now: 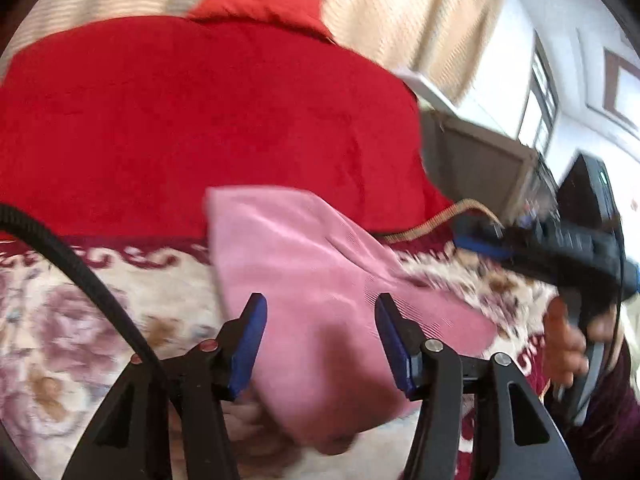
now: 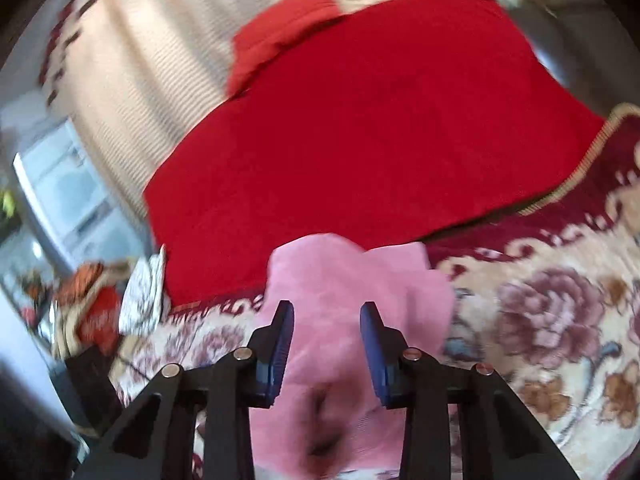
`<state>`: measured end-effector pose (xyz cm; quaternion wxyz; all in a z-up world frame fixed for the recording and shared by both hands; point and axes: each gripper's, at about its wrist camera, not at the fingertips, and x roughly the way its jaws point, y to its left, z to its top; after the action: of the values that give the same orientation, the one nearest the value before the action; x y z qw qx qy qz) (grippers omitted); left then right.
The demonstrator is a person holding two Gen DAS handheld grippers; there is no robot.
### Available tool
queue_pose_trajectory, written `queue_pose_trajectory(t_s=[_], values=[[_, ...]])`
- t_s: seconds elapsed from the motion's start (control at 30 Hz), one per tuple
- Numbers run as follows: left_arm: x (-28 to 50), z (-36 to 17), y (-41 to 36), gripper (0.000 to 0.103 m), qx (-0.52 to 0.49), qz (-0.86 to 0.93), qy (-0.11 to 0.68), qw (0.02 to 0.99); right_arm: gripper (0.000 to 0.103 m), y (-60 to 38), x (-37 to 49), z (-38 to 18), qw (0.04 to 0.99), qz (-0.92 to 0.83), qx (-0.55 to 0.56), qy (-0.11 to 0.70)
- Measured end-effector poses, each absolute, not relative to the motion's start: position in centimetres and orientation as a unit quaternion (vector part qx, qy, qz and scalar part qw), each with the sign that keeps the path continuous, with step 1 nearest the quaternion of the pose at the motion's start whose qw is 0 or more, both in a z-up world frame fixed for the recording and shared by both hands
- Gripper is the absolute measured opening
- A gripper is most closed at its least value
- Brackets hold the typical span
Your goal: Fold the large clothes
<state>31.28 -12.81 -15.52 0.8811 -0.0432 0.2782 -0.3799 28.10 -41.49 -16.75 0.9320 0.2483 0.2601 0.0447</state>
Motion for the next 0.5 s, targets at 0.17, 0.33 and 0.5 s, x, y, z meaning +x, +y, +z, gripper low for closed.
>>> queue_pose_trajectory(t_s=[0.17,0.33,0.5], values=[[32.9,-17.7,-12.4,0.061,-0.016,-0.317,0.337,0.886,0.037,-36.3,29.2,-17.4,0.939,0.065,0.162,0.296],[31.4,-19.6,-16.2,0.062,0.073,-0.299,0.337,0.890,0.037,-36.5,32.8,-24.7,0.886,0.045,0.165,0.431],[31.8,-19.7,-15.9,0.062,0.047,-0.300,0.355,0.884,0.037,-37.6,32.8,-23.6,0.877,0.054,0.194,0.437]])
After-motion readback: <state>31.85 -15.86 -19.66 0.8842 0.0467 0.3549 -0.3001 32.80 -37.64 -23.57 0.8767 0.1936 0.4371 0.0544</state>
